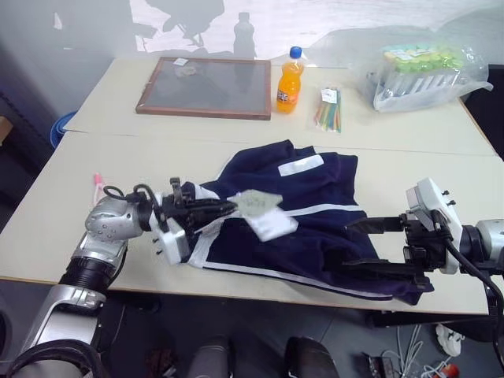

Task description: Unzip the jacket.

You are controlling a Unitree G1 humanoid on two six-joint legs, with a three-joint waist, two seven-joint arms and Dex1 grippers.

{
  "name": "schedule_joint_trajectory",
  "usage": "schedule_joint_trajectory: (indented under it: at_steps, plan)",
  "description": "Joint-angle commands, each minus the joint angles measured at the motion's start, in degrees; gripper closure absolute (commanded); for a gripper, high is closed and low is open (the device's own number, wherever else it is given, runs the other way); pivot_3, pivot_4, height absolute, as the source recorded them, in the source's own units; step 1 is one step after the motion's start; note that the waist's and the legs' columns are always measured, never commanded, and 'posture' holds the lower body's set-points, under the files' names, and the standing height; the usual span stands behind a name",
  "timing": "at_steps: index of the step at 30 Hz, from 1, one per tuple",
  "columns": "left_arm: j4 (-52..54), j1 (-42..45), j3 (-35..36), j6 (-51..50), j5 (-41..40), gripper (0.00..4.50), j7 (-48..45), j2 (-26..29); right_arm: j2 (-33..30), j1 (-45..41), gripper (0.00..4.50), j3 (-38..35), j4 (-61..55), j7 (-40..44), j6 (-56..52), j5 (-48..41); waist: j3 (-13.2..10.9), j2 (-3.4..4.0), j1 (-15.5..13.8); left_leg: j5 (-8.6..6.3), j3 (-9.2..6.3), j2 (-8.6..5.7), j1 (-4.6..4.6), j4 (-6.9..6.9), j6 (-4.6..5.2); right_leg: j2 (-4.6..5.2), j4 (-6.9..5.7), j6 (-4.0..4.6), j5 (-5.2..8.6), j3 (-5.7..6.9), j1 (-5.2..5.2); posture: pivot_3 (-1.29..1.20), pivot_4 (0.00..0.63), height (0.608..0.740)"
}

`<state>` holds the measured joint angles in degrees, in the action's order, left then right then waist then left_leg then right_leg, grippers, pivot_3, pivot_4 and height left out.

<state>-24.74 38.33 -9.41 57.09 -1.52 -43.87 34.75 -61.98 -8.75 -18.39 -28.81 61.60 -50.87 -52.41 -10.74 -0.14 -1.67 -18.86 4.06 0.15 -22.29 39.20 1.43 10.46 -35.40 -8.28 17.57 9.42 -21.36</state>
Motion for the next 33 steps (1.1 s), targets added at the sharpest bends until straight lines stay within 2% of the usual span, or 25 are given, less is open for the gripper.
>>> schedule_joint_trajectory:
  at_steps: [1,7,12,16,22,26,30,33]
  plan:
    - [1.76,2.98,-0.64,-10.40,5.14,4.47,3.30,-2.90,-0.36,-1.31,0.00,-0.35,0.12,0.10,1.33,0.44,0.00,-0.01,0.12,0.00,0.00,0.00,0.00,0.00,0.00,0.00,0.00,0.00,0.00,0.00,0.00,0.00,0.150,0.740]
    - [4.34,4.15,-5.17,-15.32,11.03,4.47,3.02,-7.37,0.35,-1.70,0.00,0.50,0.84,-0.16,2.17,1.52,-0.01,-0.03,0.31,0.00,0.00,0.02,-0.01,-0.04,0.00,-0.01,0.04,0.00,0.00,0.02,-0.02,0.00,0.150,0.740]
    - [2.99,4.78,-8.46,-16.72,16.13,4.47,2.53,-7.95,1.47,-1.64,0.00,1.26,1.06,-1.22,3.52,3.04,-0.02,-0.04,0.23,0.00,0.01,0.04,0.00,-0.03,0.00,-0.01,0.03,0.00,0.00,0.02,-0.02,0.00,0.150,0.740]
    - [4.73,3.25,-8.61,-21.69,13.73,3.62,-0.93,-6.52,2.72,-1.29,0.00,2.40,0.13,-3.20,6.75,6.83,-0.02,-0.04,0.22,0.00,0.00,0.02,-0.02,-0.03,0.00,0.00,0.04,0.00,0.00,0.02,-0.02,0.00,0.150,0.740]
    - [18.12,-2.88,-4.74,-36.44,1.80,1.79,-8.57,-2.59,4.95,-3.21,0.00,6.05,-0.43,-6.76,12.36,13.77,-0.02,-0.04,0.50,0.00,-0.01,0.09,-0.01,-0.03,-0.01,-0.01,0.02,0.00,0.00,0.01,-0.04,0.00,0.150,0.740]
    - [28.68,-6.40,-0.66,-50.67,-6.08,0.46,-11.51,1.03,6.72,-5.38,0.00,9.57,-0.25,-8.49,16.56,18.52,-0.02,-0.04,0.45,0.00,-0.01,0.09,0.00,-0.02,-0.01,-0.01,0.00,0.00,0.00,-0.03,-0.04,0.00,0.150,0.740]
    - [35.48,-8.32,4.56,-65.32,-15.55,0.46,-13.53,4.91,8.18,-7.38,0.00,15.40,-0.03,-8.66,23.96,26.44,-0.02,-0.04,0.45,0.00,-0.01,0.09,0.00,-0.02,-0.01,-0.01,0.01,0.00,0.00,-0.05,-0.04,0.00,0.150,0.740]
    - [35.36,-7.39,9.95,-78.56,-23.92,0.46,-16.51,9.99,11.43,-11.14,0.00,23.03,2.21,-11.09,31.91,36.41,-0.02,-0.04,0.47,0.00,0.00,0.09,0.01,-0.02,-0.01,-0.01,0.01,0.00,0.00,-0.06,-0.04,0.00,0.150,0.740]
